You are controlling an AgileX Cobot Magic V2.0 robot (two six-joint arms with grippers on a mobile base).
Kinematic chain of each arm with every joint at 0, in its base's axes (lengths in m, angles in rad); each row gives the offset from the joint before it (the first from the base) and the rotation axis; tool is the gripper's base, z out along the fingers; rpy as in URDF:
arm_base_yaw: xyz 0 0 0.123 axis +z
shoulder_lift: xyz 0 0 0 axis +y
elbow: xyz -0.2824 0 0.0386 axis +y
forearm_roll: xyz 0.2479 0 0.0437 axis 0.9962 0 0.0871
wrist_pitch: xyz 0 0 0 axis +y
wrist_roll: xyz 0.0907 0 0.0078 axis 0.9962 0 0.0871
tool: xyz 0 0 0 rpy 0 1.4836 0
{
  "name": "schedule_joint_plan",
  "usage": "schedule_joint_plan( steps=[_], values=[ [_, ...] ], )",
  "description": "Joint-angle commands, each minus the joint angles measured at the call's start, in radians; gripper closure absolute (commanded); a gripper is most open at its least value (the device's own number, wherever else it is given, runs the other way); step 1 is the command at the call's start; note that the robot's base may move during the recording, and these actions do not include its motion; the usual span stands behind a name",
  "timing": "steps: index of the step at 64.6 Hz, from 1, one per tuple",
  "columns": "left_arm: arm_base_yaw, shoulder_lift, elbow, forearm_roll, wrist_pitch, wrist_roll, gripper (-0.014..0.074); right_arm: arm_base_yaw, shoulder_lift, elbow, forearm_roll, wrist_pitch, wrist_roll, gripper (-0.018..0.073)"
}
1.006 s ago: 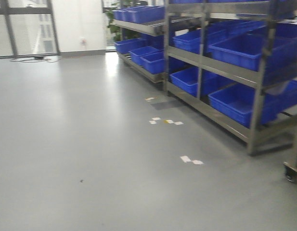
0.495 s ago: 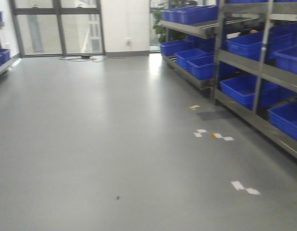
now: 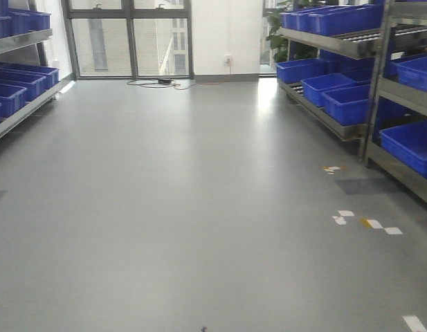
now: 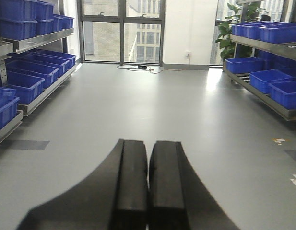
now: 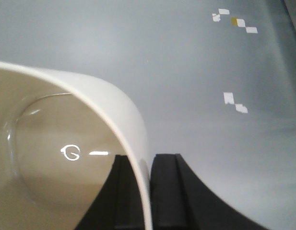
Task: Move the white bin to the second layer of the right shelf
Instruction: 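Turn past the blue crate racks toward the window, then drive and turn toward the roller-track shelf rack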
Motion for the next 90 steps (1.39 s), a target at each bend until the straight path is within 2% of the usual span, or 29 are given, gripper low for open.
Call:
schedule_joint_plan(
  steps=[1, 90],
  values=[
    [0.001, -0.015, 0.027, -0.005, -0.083, -0.005, 0.0512, -0.003, 0.002, -0.029, 0.005, -0.078, -0.004, 0.0482],
    [0.001, -0.015, 0.027, -0.005, -0.083, -0.005, 0.0512, -0.003, 0.002, -0.029, 0.005, -0.078, -0.004, 0.0482]
  ],
)
